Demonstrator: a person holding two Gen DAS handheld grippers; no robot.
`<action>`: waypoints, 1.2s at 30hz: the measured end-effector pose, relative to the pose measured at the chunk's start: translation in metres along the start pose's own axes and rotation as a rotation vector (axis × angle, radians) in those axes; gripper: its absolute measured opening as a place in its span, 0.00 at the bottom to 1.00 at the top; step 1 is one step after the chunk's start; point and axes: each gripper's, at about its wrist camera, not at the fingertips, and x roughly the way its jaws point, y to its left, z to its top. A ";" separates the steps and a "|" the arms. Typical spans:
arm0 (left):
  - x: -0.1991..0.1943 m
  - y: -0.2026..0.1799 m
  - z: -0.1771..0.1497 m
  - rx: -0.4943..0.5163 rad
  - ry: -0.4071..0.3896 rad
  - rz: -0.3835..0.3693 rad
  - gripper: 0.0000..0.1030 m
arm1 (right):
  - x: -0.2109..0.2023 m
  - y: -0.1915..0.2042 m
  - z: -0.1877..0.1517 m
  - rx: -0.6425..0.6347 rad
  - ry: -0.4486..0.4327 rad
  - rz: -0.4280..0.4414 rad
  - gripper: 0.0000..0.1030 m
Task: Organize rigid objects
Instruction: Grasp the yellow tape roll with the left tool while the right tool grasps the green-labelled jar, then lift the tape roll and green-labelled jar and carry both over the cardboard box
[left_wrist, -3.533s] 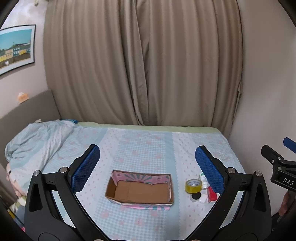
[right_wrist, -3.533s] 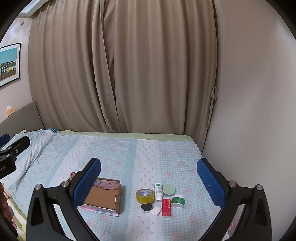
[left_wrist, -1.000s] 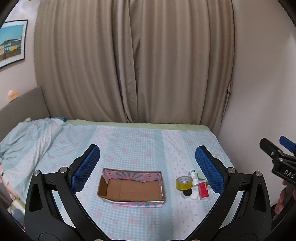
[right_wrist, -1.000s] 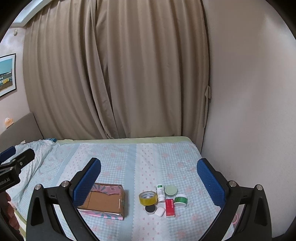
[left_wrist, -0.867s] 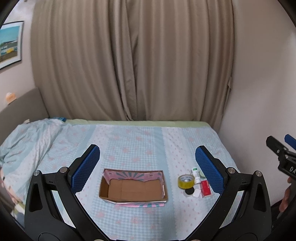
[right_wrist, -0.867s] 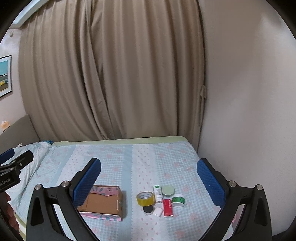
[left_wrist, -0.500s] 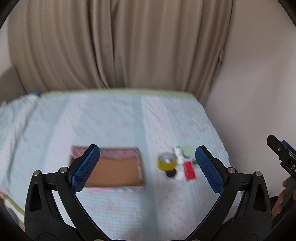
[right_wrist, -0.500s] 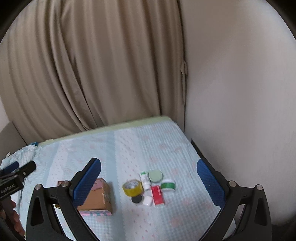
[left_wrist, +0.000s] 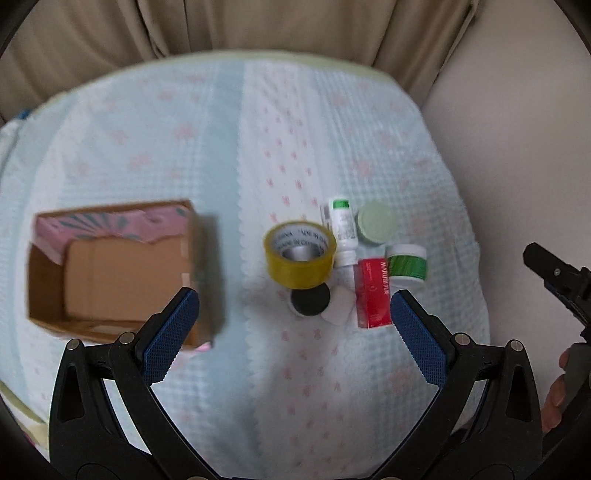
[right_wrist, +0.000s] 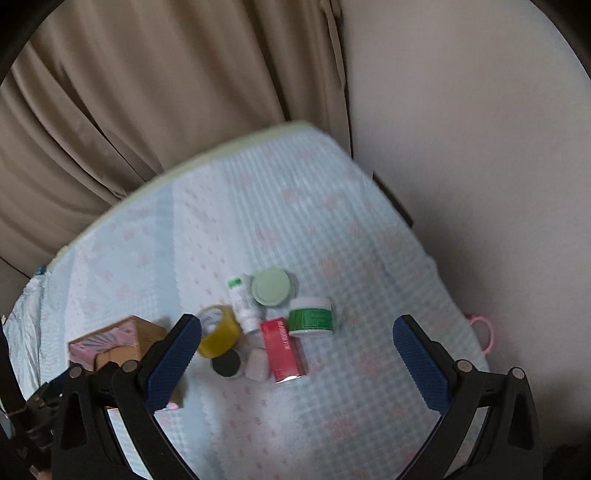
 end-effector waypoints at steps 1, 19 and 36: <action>0.019 -0.002 0.002 -0.005 0.021 -0.003 0.99 | 0.015 -0.003 0.003 0.002 0.024 -0.001 1.00; 0.196 0.000 0.002 -0.022 0.035 0.018 0.99 | 0.222 -0.037 -0.014 0.109 0.280 0.102 0.97; 0.203 -0.001 0.010 0.008 0.020 -0.016 0.93 | 0.248 -0.045 -0.018 0.177 0.341 0.142 0.67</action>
